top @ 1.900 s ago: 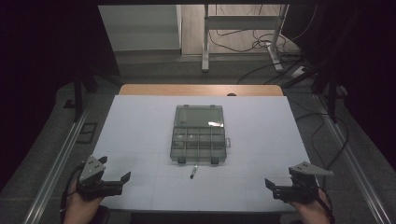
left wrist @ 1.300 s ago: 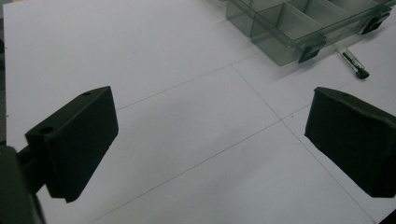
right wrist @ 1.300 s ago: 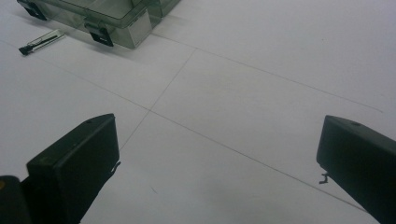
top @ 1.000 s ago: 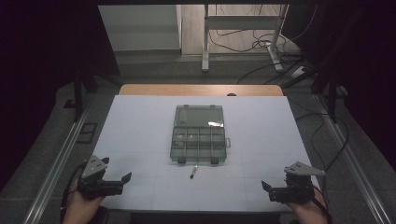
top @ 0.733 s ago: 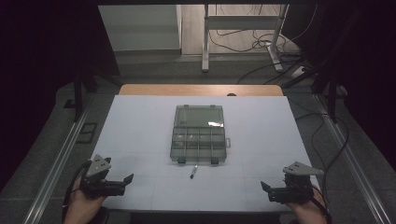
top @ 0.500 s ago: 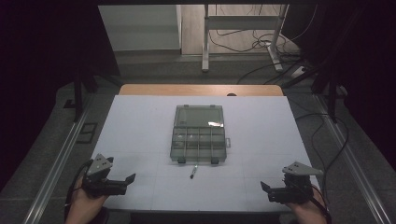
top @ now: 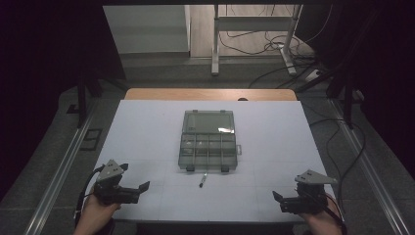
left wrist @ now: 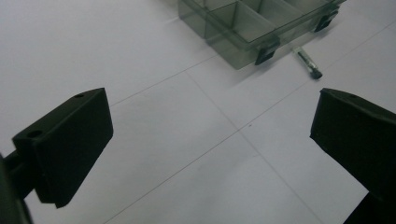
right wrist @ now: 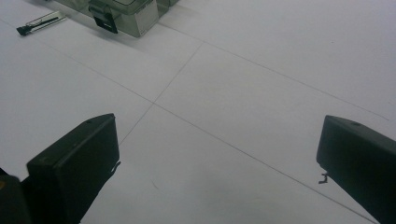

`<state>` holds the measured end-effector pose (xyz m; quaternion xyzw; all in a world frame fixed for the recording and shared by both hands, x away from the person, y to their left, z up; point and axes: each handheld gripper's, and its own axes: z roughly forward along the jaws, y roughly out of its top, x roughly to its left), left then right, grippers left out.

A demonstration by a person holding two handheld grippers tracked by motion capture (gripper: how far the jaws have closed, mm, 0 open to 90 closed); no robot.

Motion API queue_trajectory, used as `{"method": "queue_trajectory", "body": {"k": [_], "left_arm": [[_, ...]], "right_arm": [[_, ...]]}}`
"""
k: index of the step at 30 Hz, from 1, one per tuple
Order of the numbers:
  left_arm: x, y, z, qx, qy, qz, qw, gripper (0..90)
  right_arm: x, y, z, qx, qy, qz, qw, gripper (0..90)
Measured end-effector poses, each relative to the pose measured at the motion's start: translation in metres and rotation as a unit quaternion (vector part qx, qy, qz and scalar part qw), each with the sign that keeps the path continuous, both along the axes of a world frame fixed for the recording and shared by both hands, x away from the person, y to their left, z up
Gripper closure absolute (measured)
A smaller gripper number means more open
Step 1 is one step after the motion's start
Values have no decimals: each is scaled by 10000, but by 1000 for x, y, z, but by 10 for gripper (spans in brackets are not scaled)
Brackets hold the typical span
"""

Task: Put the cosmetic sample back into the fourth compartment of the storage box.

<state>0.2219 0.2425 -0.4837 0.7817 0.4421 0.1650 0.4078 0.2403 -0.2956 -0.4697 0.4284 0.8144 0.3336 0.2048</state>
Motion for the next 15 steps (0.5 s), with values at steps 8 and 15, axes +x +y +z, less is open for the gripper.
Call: {"method": "queue_trajectory", "body": {"k": [8, 15], "left_arm": [[7, -16, 1, 158, 61, -242, 9996, 0], [13, -25, 2, 227, 161, -383, 9989, 0]], "right_arm": [[0, 0, 0, -14, 7, 14, 10000, 0], [0, 0, 0, -10, -2, 33, 10000, 0]]}}
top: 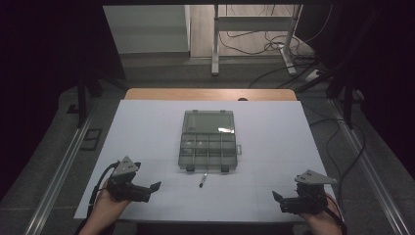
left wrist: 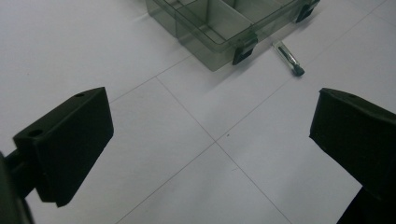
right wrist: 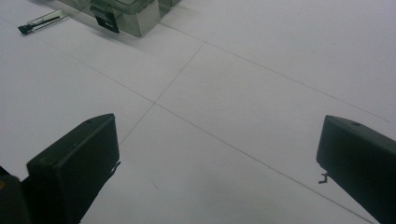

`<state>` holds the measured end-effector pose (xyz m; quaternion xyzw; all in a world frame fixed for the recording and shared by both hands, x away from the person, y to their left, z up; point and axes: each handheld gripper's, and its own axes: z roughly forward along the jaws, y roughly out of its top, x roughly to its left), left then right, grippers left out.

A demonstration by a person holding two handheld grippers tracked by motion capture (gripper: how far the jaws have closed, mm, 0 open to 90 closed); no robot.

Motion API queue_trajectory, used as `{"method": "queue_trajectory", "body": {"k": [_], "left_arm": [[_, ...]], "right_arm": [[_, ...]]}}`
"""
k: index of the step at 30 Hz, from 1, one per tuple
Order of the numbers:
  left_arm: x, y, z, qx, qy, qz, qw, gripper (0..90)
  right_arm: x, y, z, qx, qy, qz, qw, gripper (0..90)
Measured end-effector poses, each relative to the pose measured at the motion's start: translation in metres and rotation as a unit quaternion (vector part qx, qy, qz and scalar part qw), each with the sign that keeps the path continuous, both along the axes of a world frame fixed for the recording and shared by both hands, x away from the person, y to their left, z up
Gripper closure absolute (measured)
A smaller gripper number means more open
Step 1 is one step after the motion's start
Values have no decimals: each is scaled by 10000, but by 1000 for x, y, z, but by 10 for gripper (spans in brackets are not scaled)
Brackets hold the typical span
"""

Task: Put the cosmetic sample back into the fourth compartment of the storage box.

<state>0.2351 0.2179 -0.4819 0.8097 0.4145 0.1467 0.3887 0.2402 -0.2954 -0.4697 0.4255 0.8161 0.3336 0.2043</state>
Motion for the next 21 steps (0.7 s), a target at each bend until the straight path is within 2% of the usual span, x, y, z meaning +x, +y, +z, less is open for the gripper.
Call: {"method": "queue_trajectory", "body": {"k": [13, 18, 21], "left_arm": [[12, -19, 1, 228, 188, -281, 9992, 21], [18, -29, 1, 226, 244, -401, 9986, 25], [22, -37, 0, 211, 347, -416, 9983, 36]], "right_arm": [[0, 1, 0, -32, -7, 9, 10000, 0], [0, 0, 0, -11, 5, 5, 10000, 0], [0, 0, 0, -4, 15, 15, 10000, 0]]}}
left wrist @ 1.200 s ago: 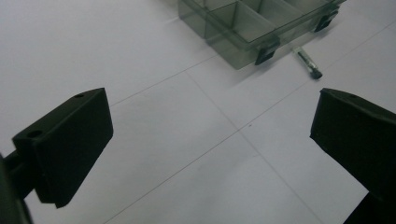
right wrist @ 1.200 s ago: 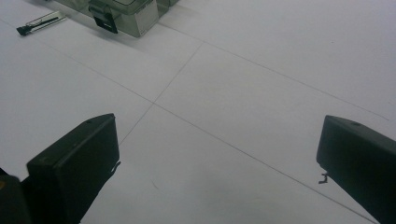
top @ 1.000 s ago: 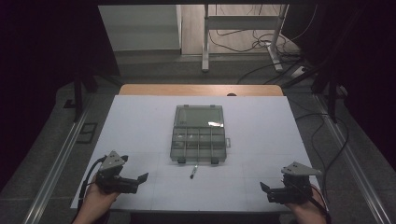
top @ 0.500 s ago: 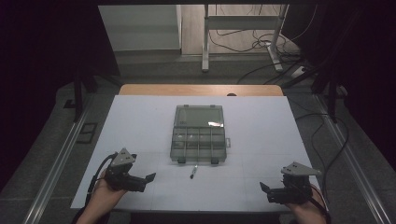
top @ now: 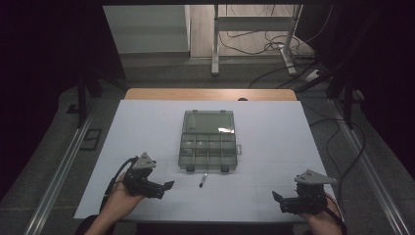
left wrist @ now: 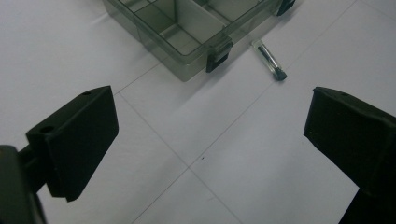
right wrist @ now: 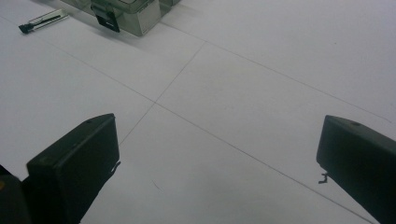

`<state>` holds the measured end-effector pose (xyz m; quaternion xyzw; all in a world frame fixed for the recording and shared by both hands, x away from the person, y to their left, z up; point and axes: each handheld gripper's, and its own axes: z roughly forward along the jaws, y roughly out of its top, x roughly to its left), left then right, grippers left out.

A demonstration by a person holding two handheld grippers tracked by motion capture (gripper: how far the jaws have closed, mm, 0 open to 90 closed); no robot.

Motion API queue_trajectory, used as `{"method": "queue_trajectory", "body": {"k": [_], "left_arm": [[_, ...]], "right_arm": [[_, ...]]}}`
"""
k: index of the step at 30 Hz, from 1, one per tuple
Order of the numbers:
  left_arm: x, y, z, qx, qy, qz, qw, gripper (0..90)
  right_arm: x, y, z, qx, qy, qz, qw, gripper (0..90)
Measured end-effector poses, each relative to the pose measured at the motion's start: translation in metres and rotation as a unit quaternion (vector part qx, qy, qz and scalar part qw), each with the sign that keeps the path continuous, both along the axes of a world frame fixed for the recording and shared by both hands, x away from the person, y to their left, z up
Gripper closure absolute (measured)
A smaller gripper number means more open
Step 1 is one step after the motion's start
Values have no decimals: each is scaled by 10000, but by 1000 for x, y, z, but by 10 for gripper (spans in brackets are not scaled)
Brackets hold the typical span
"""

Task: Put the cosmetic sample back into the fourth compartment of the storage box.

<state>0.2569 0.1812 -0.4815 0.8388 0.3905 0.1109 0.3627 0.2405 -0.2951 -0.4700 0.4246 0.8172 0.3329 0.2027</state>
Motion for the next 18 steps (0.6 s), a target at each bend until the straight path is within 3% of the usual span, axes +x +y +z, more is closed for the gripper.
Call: {"method": "queue_trajectory", "body": {"k": [9, 14, 18], "left_arm": [[8, -13, -1, -54, 183, -134, 9997, 48], [13, -25, -1, -81, 247, -358, 9990, 45], [15, -32, -1, -3, 245, -433, 9988, 62]], "right_arm": [[0, 0, 0, 7, 21, 20, 10000, 0], [0, 0, 0, 6, 26, 29, 10000, 0], [1, 0, 0, 5, 46, 43, 10000, 0]]}}
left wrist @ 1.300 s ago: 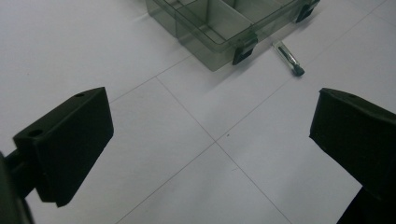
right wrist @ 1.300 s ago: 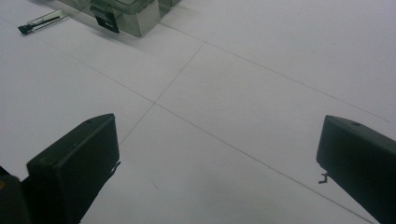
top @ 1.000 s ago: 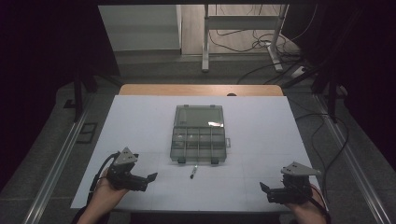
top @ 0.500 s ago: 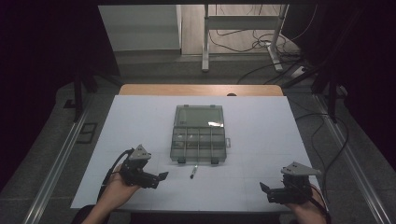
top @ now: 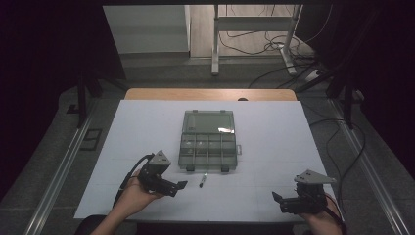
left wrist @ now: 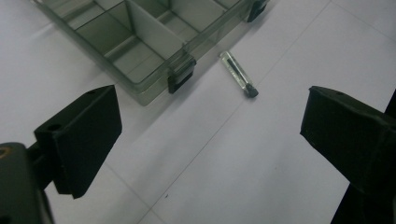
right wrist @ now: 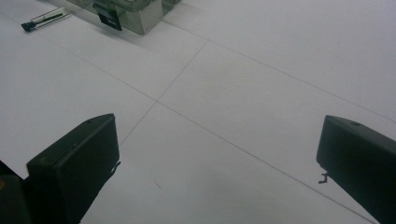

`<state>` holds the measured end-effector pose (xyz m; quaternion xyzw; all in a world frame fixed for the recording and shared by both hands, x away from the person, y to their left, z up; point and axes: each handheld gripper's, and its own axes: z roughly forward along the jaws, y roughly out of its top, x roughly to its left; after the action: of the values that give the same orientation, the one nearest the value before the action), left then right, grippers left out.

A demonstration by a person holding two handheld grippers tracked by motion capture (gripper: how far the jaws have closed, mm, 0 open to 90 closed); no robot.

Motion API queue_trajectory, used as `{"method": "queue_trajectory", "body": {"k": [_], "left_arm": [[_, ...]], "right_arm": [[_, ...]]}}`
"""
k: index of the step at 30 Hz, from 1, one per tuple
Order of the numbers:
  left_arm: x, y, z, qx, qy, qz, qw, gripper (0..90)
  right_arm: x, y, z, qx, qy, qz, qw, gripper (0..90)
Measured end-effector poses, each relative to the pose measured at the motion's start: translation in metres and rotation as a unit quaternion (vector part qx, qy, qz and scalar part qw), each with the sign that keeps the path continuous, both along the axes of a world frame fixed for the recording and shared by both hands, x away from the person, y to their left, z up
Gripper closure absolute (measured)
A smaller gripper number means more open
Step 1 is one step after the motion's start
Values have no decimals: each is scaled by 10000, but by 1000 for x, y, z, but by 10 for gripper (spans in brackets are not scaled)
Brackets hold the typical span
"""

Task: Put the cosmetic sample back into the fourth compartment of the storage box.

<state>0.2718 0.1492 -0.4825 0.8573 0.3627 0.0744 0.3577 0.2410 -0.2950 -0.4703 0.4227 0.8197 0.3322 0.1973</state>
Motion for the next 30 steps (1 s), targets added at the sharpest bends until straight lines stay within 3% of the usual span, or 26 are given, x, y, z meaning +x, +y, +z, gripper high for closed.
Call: {"method": "queue_trajectory", "body": {"k": [11, 19, 20, 30], "left_arm": [[10, -23, -6, 142, 101, -220, 9996, 174], [15, -39, -12, 253, 228, -517, 9981, 271], [16, -41, -13, 247, 256, -549, 9979, 325], [27, -65, -21, 408, 456, -834, 9946, 515]], "right_arm": [[1, 1, -1, -13, 23, 19, 10000, 0], [1, 1, -1, -32, 31, 19, 10000, 0], [1, 1, -1, -34, 42, 26, 10000, 0], [1, 1, -1, -57, 56, 39, 10000, 0]]}}
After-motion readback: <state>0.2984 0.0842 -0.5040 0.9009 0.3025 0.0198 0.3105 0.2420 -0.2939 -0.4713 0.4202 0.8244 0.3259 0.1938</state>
